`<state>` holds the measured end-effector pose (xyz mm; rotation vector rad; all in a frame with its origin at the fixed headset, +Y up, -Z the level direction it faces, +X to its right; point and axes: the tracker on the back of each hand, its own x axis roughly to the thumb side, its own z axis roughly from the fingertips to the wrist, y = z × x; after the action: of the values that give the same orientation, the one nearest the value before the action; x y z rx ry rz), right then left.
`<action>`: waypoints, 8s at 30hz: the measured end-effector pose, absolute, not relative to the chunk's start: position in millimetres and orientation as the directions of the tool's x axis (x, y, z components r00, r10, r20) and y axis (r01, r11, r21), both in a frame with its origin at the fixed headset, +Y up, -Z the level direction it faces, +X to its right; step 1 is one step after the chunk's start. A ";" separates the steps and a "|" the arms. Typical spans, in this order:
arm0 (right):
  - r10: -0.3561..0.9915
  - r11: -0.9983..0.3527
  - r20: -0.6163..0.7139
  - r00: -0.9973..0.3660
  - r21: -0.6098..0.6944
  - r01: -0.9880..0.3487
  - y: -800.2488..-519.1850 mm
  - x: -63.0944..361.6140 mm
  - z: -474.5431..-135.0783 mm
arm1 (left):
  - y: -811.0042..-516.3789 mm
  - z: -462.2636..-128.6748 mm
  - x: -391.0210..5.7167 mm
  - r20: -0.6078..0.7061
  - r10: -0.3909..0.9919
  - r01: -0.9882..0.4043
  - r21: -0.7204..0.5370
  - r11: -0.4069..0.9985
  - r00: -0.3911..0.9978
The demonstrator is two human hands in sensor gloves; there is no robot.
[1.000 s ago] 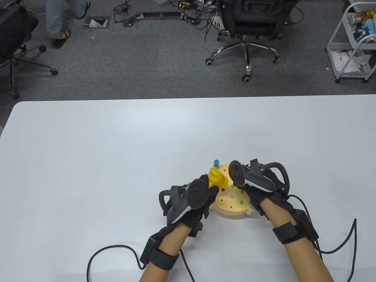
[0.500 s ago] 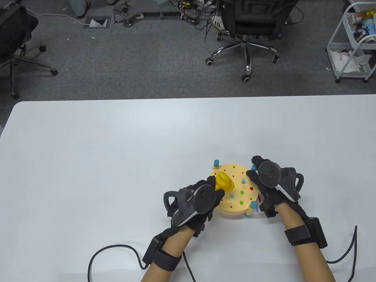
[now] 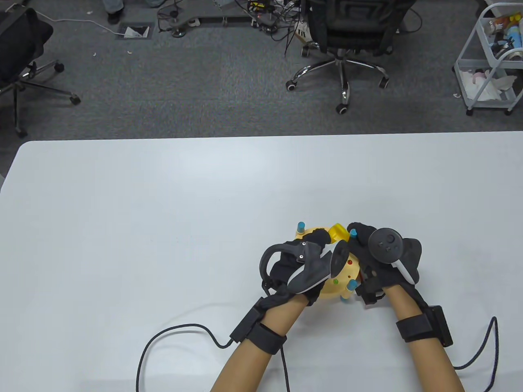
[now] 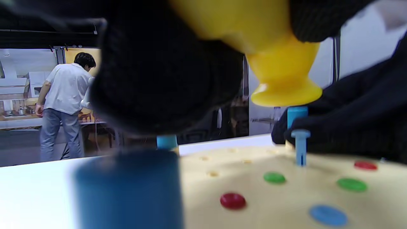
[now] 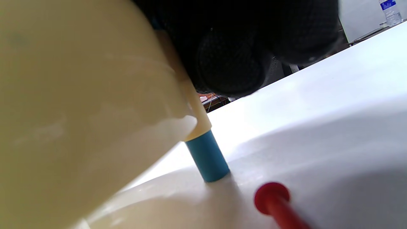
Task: Hammer toy nails into tap bench
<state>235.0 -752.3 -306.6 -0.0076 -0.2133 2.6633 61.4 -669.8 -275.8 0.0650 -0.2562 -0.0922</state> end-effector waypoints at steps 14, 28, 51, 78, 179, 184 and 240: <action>0.409 -0.897 0.040 -0.912 -0.165 -0.409 -751.8 232.0 -305.7 | -681.3 -269.0 85.8 0.288 -0.037 0.020 0.063 0.998 0.957; 0.387 -0.906 0.042 -0.921 -0.166 -0.389 -752.1 230.4 -304.9 | -683.0 -259.0 96.8 0.111 -0.331 0.340 -0.086 0.936 0.937; 0.219 -0.970 -0.057 -0.974 0.099 -0.223 -770.2 241.9 -275.7 | -668.8 -228.9 -53.6 0.145 0.349 -0.362 0.071 0.930 0.926; -0.064 -0.992 0.127 -0.990 0.097 0.077 -781.8 229.7 -276.7 | -683.9 -234.9 -52.5 0.128 0.345 -0.349 0.002 0.937 0.930; -0.153 -0.976 0.007 -0.988 0.159 0.152 -668.2 122.3 -329.1 | -680.8 -241.3 -69.9 0.114 0.433 -0.435 -0.011 0.901 0.894; -0.008 -1.000 -0.038 -0.999 -0.003 0.008 -649.8 170.9 -316.0 | -682.4 -240.7 -66.4 0.126 0.414 -0.418 -0.001 0.909 0.901; 0.434 -0.896 0.058 -0.899 -0.075 -0.437 -750.1 244.4 -295.2 | -625.6 -252.4 30.7 0.223 0.044 -0.091 0.201 0.975 0.974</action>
<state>244.4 -750.1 -295.2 0.0547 -0.1189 2.6872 30.7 -625.6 -252.4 0.2121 -0.2194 0.0686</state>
